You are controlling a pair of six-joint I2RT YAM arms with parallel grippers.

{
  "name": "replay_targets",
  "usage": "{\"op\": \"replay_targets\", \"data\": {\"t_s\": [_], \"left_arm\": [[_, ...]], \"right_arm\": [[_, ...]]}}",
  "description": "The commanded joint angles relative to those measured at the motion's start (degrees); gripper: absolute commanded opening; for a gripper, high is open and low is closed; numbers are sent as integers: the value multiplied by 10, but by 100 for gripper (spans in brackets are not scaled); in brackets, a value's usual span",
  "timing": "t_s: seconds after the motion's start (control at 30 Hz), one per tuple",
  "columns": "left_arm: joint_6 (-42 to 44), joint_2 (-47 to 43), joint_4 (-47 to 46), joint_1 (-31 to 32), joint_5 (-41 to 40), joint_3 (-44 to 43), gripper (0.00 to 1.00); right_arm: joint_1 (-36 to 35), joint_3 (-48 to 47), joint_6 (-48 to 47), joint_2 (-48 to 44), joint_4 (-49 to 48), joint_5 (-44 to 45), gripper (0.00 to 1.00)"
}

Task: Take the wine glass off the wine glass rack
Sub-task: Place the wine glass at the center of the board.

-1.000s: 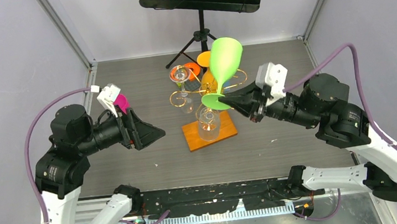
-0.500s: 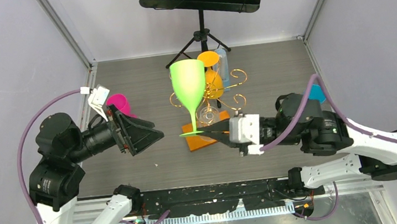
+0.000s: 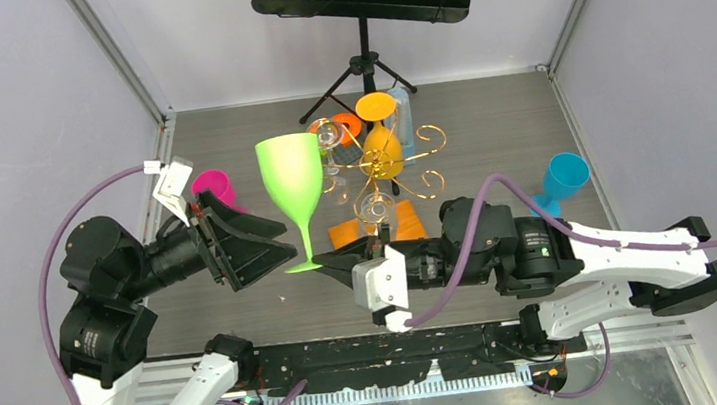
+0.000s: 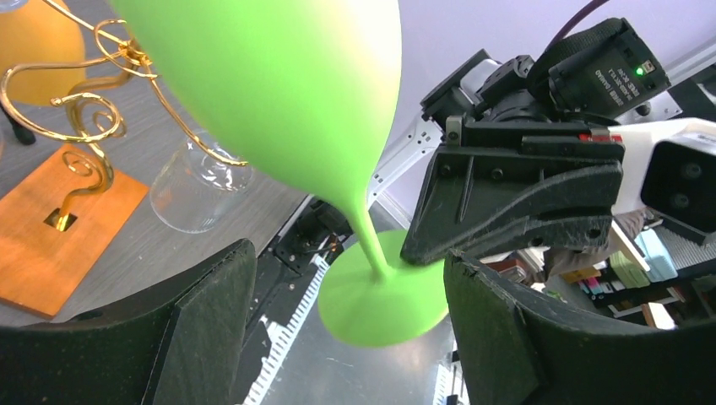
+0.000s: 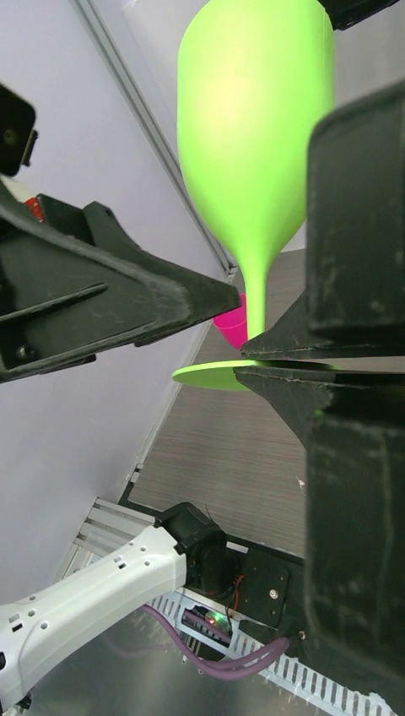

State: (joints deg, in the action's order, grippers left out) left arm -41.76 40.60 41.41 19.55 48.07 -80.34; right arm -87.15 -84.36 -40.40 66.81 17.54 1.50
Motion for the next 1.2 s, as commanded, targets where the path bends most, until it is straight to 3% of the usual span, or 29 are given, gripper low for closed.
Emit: {"op": "replay_targets", "data": {"t_s": [0.0,0.27,0.77,0.87,0.93,1.0,1.03,1.17], "left_arm": [[-29,-6,-65,1,27,23,80],[-34,-7,-77,1,37,31,76],[-61,-10,-111,1,63,36,17],[-63,-9,-115,1,65,36,0],[-61,-10,-116,1,66,36,0],[-58,-11,-116,1,69,34,0],[-55,-12,-115,1,69,32,0],[-44,-12,-102,1,71,26,0]], "right_arm": [[-11,-37,-26,17,-55,5,6],[-18,-55,-34,42,-74,-4,6],[-34,-47,-51,53,-101,21,6],[-37,-44,-51,50,-98,25,6],[-40,-39,-51,46,-98,33,6],[-43,-32,-49,40,-102,48,13],[-44,-24,-46,37,-104,54,27],[-51,3,-33,9,-121,83,61]]}}
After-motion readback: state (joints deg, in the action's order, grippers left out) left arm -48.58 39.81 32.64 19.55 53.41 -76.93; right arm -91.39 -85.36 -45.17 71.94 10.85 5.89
